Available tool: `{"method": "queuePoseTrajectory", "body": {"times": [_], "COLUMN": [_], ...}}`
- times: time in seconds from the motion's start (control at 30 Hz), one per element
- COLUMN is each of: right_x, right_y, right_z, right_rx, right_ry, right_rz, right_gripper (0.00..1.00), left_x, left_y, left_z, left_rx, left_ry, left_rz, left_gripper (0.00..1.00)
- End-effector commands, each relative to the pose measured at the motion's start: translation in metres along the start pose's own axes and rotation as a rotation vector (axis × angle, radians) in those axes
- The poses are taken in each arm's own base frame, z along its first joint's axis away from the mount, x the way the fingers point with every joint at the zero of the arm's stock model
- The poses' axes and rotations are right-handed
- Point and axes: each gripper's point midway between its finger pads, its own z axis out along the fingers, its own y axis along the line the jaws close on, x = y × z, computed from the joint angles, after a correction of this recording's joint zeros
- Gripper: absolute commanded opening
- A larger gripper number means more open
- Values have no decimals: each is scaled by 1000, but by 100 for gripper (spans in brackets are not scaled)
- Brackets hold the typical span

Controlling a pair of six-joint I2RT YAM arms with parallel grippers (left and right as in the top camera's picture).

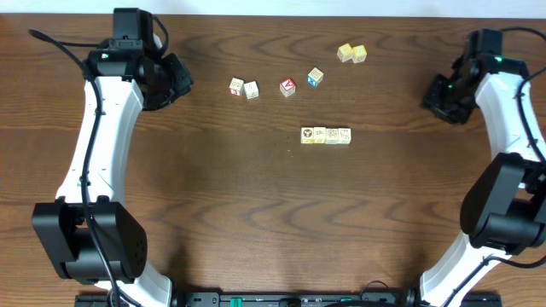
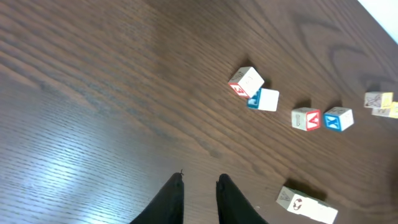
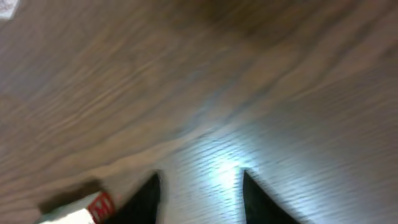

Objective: Lift 4 blocks

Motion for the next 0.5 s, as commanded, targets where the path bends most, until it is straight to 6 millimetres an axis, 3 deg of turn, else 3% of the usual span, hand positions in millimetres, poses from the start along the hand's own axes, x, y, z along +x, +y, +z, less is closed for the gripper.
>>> {"method": "queuePoseTrajectory", "body": {"times": [0.0,0.03,0.23,0.47], "right_x": [4,5,10,12], "right_y": [-3,-6,-17,-9], "right_z": [3,5,14,8], "right_rx": [21,35,4,-258], "right_ry": [8,7,33,86], "right_rz": [-13,-20,-16,-41], "right_gripper": [4,1,1,1], "left_x": [6,7,1,0], "left_y": [-5,-6,3,4], "left_z": [5,5,5,2], "left_rx": [12,13,-41,23], "left_ry": [26,27,-6,29], "left_rz": [-5,-4,-3,-24], "left_gripper": [19,14,9,7]}}
